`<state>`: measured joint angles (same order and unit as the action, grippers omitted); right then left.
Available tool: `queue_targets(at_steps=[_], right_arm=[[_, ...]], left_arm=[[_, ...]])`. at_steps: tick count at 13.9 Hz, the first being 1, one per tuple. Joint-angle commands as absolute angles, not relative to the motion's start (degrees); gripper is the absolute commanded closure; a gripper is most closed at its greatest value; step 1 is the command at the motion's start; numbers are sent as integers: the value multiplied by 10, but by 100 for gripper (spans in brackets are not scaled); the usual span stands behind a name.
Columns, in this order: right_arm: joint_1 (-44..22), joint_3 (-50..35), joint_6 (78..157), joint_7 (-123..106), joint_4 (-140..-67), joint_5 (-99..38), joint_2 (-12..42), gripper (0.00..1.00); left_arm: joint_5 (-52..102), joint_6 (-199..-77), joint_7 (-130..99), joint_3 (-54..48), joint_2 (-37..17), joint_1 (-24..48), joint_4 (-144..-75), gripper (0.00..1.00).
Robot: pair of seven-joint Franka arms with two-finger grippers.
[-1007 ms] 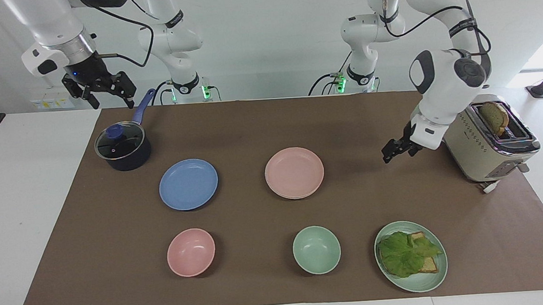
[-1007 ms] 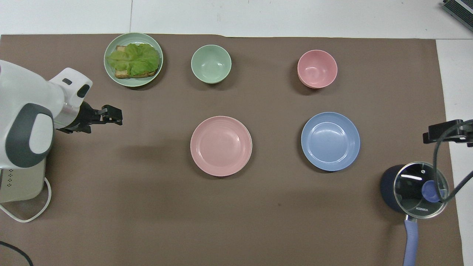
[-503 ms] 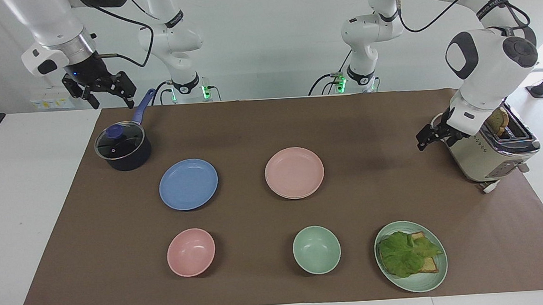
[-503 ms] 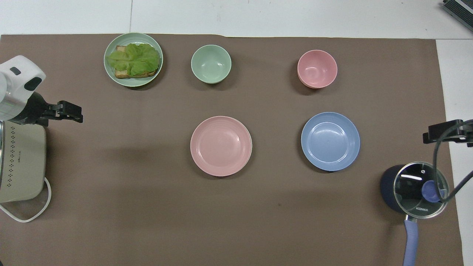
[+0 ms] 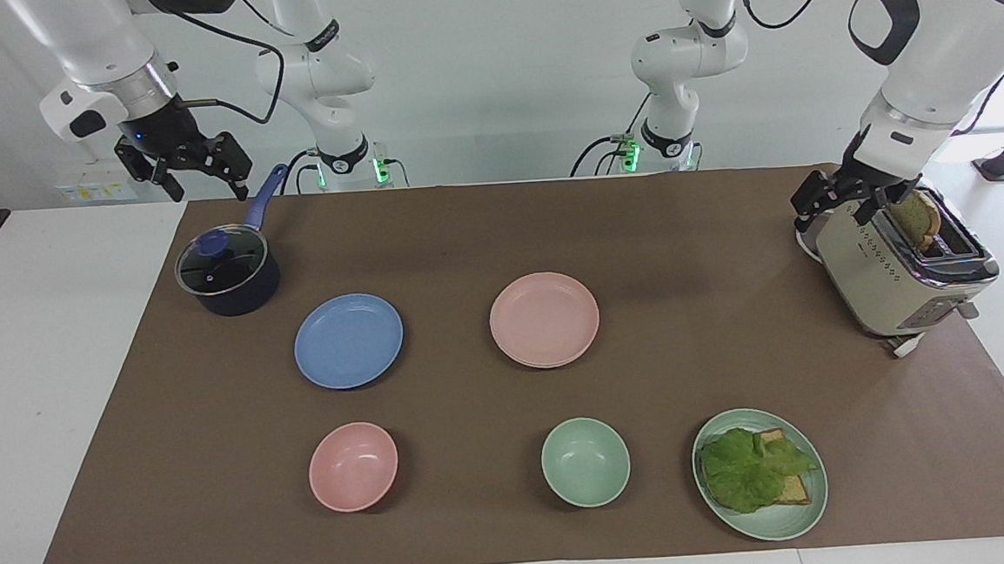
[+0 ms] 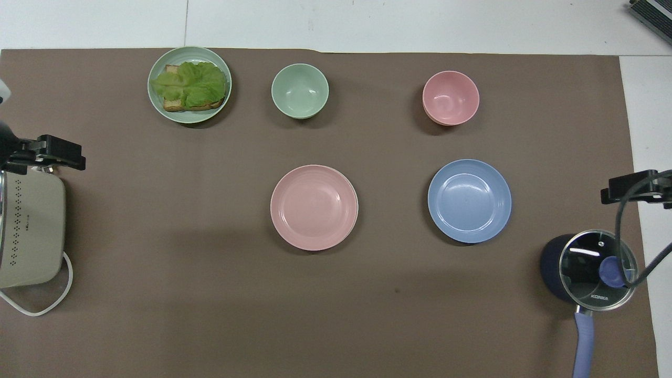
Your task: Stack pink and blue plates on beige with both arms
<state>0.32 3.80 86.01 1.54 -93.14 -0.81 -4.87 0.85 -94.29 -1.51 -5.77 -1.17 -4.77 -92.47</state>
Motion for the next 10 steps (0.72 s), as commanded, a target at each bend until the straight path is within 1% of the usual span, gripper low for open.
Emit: queue_targets(at_steps=[1, 10], right_arm=[[8, 38, 857, 8, -943, -18, -62, 0], [8, 38, 857, 8, -943, -18, -62, 0]], left_arm=[[-1, -914, -20, -60, 10, -44, -915, 0], [1, -915, -33, -60, 15, -46, -918, 0]])
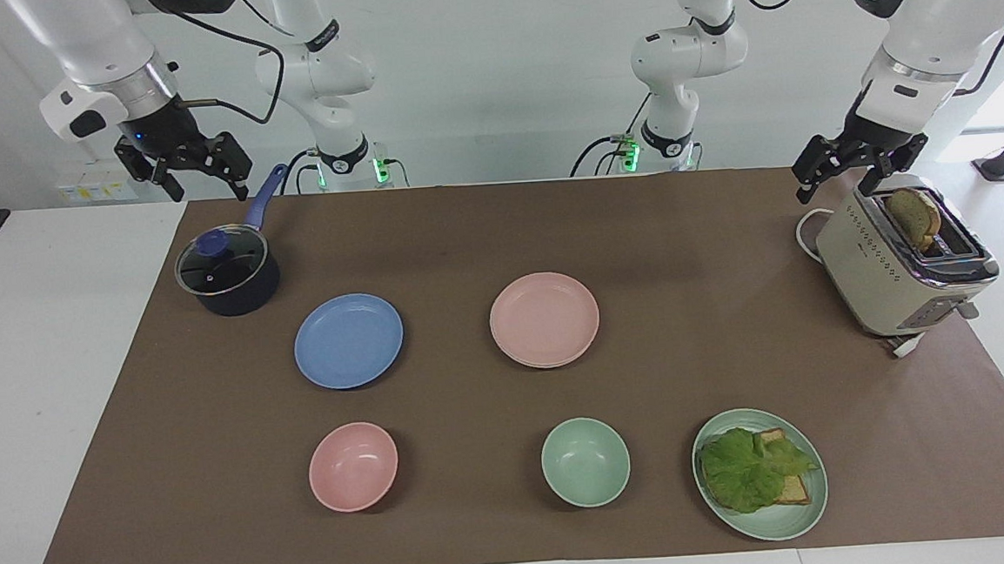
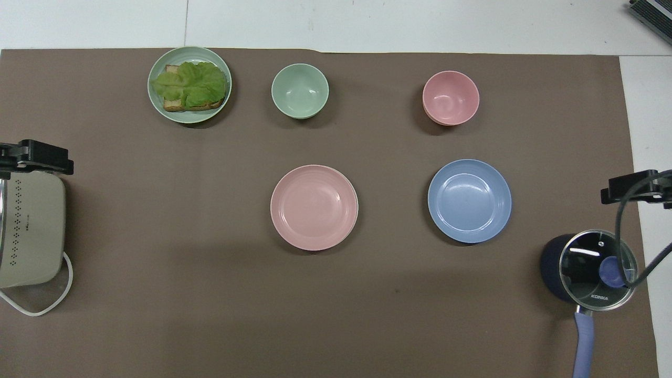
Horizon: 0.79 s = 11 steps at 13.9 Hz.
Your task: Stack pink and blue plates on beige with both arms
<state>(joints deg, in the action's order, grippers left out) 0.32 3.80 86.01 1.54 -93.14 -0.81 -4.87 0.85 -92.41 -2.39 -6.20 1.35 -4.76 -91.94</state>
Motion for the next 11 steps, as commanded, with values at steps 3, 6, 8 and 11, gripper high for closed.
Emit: queue_targets(at_steps=[3, 6, 8, 11], right_arm=[[8, 38, 857, 8, -943, -18, -62, 0], [8, 38, 857, 8, -943, -18, -62, 0], [9, 38, 857, 8, -943, -18, -62, 0], [10, 38, 857, 8, -943, -18, -62, 0]], left_arm=[[1, -915, -33, -55, 15, -53, -918, 0], [1, -915, -32, -54, 15, -52, -918, 0], [1, -915, -32, -54, 15, -49, -917, 0], [1, -915, -32, -54, 15, -52, -917, 0]])
